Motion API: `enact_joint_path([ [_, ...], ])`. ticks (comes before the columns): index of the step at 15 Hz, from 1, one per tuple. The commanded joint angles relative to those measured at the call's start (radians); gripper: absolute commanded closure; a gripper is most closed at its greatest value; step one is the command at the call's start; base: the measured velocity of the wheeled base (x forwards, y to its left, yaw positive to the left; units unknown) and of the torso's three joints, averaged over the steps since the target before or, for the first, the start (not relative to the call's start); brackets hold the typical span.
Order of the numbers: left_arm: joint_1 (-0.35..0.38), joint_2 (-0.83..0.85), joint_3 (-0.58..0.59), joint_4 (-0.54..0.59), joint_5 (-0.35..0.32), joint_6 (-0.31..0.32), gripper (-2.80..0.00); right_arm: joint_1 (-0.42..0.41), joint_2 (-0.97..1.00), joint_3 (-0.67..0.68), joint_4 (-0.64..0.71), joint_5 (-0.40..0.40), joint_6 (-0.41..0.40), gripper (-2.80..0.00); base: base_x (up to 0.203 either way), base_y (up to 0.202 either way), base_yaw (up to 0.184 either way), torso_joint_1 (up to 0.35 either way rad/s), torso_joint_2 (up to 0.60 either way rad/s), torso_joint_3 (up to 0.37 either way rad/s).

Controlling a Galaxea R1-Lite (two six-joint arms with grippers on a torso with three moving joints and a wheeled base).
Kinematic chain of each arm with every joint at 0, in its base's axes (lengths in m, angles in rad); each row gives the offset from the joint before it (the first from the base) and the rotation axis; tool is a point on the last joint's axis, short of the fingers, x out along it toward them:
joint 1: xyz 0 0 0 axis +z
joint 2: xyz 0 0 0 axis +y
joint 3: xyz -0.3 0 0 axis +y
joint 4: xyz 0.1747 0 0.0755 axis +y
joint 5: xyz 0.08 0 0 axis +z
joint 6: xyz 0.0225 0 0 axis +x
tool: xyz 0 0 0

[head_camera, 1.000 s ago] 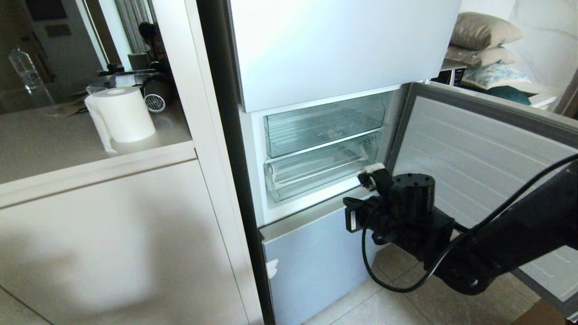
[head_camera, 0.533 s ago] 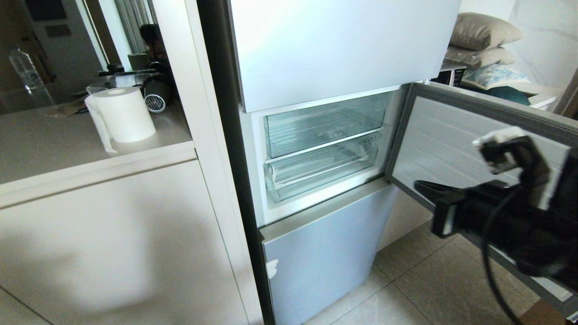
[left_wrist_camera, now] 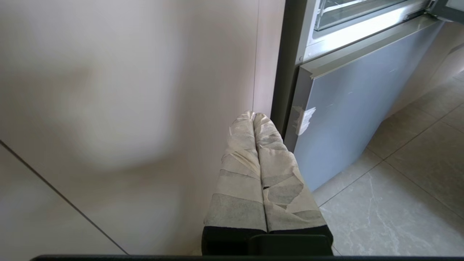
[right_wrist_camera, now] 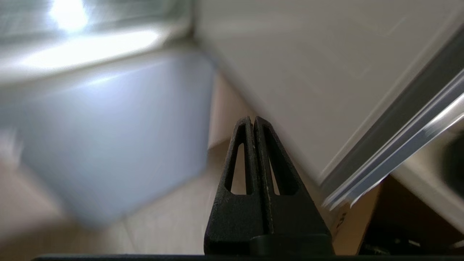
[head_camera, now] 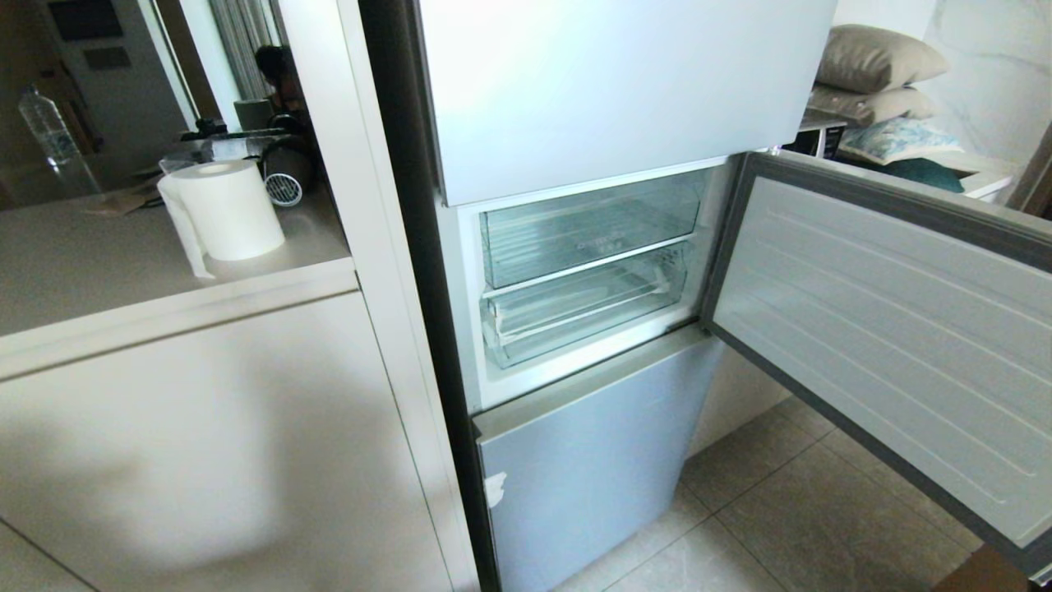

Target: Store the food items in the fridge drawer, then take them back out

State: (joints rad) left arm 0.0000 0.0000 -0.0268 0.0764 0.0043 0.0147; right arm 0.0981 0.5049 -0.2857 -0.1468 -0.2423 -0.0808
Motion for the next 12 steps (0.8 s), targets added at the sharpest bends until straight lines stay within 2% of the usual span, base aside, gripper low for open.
enact_joint_path([
  [1, 0.0, 0.001, 0.0, 0.0, 0.0, 0.0, 0.0, -0.045, -0.26, 0.201, 0.045, 0.153, -0.053, 0.0, 0.0, 0.0, 0.0, 0.0, 0.0, 0.0],
  [3, 0.0, 0.002, -0.001, 0.0, 0.0, -0.001, 0.0, -0.07, -0.363, 0.289, 0.109, 0.234, -0.081, 0.0, 0.0, 0.0, 0.0, 0.0, 0.0, 0.0],
  [6, 0.0, 0.0, -0.001, 0.0, 0.0, -0.001, 0.0, -0.09, -0.511, 0.272, 0.186, 0.283, -0.067, 0.0, 0.0, 0.0, 0.0, 0.0, 0.0, 0.0],
  [12, 0.0, 0.0, -0.001, 0.0, 0.0, -0.001, 0.0, -0.095, -0.506, 0.283, 0.162, 0.296, -0.062, 0.0, 0.0, 0.0, 0.0, 0.0, 0.0, 0.0],
])
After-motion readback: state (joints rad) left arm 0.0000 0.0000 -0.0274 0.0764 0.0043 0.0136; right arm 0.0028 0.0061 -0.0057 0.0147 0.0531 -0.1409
